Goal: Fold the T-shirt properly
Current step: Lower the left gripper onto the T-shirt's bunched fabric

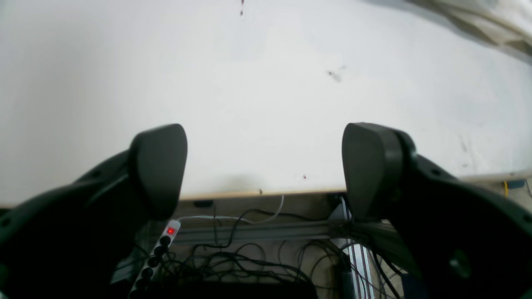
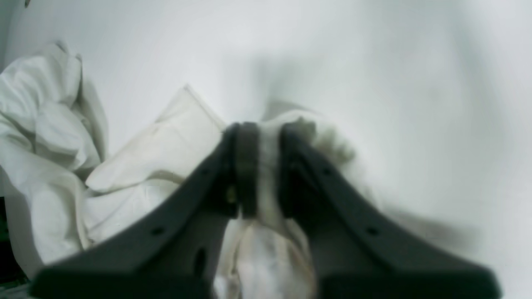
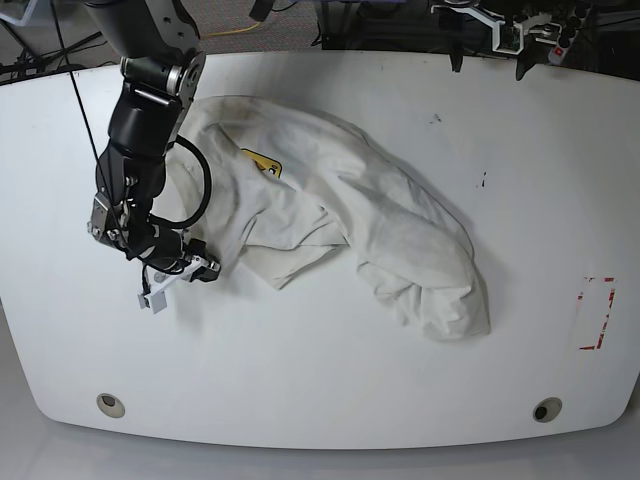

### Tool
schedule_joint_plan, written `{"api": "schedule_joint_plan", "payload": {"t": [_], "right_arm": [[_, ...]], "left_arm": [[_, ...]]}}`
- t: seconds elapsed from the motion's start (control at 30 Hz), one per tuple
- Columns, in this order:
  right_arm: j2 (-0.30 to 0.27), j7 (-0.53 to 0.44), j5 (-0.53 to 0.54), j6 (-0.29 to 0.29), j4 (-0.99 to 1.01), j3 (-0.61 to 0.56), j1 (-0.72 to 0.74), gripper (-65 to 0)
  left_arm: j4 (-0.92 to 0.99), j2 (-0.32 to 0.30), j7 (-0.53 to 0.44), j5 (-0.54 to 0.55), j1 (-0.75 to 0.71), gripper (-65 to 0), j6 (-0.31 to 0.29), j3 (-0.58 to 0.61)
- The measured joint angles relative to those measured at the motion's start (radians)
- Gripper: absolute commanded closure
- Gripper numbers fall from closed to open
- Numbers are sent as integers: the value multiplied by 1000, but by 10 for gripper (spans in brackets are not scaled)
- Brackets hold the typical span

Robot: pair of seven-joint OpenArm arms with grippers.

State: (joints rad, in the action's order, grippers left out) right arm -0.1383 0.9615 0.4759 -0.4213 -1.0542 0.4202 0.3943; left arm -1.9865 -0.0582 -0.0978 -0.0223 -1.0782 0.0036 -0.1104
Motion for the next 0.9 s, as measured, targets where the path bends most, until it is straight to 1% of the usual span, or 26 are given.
{"api": "schedule_joint_plan", "payload": {"t": [0.17, 0.23, 0.33, 0.4, 0.43, 0.5, 0.6, 0.7, 0.73, 0.8, 0.9], "right_arm": [[2, 2, 0, 0, -81, -2, -39, 0], [0, 7, 8, -1, -153, -2, -71, 0], [-3, 25, 2, 0, -257, -1, -122, 0], [-3, 33, 1, 0, -319, -8, -158, 0], [-4, 30, 0, -1, -357, -19, -180, 0], [-6, 31, -3, 1, -411, -34, -220, 0], [-6, 30, 0, -18, -509, -55, -291, 0], [0, 30, 6, -81, -598, -59, -352, 0], [0, 30, 2, -83, -612, -60, -364, 0], [-1, 34, -5, -88, -642, -57, -389, 0], [-3, 33, -4, -89, -669, -53, -413, 0]], "left_arm": [[0, 3, 3, 0, 54, -543, -3, -11], [0, 8, -2, 0, 98, -544, -1, -29], [0, 47, 8, -1, 160, -546, 19, -45], [0, 72, 62, -2, 204, -546, 10, -50], [1, 87, 101, -2, 242, -546, -10, -58], [2, 92, 142, -3, 309, -546, -11, -71], [3, 81, 291, -7, 456, -543, 14, -95], [3, 80, 438, -5, 574, -546, 8, -98], [2, 80, 471, -4, 605, -546, 6, -99], [4, 88, 571, 1, 696, -546, -4, -105], [8, 83, 652, -1, 818, -547, 0, -121]]}}
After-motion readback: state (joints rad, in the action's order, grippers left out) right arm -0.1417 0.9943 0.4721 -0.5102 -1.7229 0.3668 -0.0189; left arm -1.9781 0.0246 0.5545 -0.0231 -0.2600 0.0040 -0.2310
